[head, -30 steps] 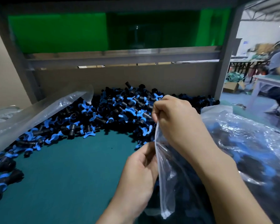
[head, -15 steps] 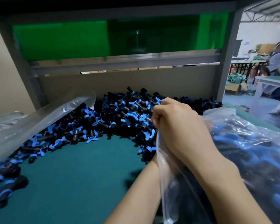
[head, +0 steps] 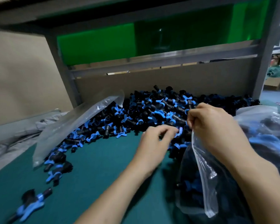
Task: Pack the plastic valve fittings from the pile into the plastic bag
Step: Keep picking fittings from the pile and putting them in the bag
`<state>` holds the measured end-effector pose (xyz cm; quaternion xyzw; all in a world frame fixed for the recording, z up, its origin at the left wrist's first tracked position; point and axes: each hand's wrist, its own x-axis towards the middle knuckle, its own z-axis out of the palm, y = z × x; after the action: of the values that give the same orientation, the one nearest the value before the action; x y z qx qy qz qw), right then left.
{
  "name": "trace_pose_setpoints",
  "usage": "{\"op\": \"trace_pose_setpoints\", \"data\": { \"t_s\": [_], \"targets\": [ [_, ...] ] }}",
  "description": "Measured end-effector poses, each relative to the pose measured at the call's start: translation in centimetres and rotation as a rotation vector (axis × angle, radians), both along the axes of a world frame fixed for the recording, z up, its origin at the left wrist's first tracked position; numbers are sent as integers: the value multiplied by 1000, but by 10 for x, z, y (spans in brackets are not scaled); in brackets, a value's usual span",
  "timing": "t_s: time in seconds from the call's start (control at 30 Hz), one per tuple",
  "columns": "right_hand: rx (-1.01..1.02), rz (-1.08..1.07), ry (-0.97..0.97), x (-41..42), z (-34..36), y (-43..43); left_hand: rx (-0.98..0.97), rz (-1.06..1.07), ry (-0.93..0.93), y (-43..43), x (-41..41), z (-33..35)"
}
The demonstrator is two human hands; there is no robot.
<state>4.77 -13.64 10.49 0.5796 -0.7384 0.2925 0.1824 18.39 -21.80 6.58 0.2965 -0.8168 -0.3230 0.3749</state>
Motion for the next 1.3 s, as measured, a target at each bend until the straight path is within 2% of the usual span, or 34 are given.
{"op": "trace_pose_setpoints", "data": {
  "t_s": [0.07,0.17,0.27,0.37,0.47,0.7,0.93,1.07,1.13,1.3],
  "targets": [
    [25,-14,6,-1,0,-1,-154,318,-228,-33,43,-23],
    [32,-29,23,-1,-3,-2,-183,835,-510,-66,122,-52],
    [19,-14,24,-1,-3,-2,3,1112,-712,-80,184,-67],
    [17,-22,28,-2,-3,-2,227,1196,-856,-86,223,-78],
    [18,-23,33,-2,-4,-2,274,1138,-885,-87,233,-84],
    [22,-27,50,-3,-5,-3,9,847,-911,-77,173,-89],
    [26,-37,42,-2,-6,-3,-264,438,-775,-44,72,-96],
    [19,-30,38,-2,-6,-4,-380,322,-703,-27,40,-101],
    [14,-32,38,-3,-6,-4,-379,290,-683,-27,37,-100],
    [20,-44,50,-4,-6,-4,-209,294,-559,-36,53,-93]
  ]
}}
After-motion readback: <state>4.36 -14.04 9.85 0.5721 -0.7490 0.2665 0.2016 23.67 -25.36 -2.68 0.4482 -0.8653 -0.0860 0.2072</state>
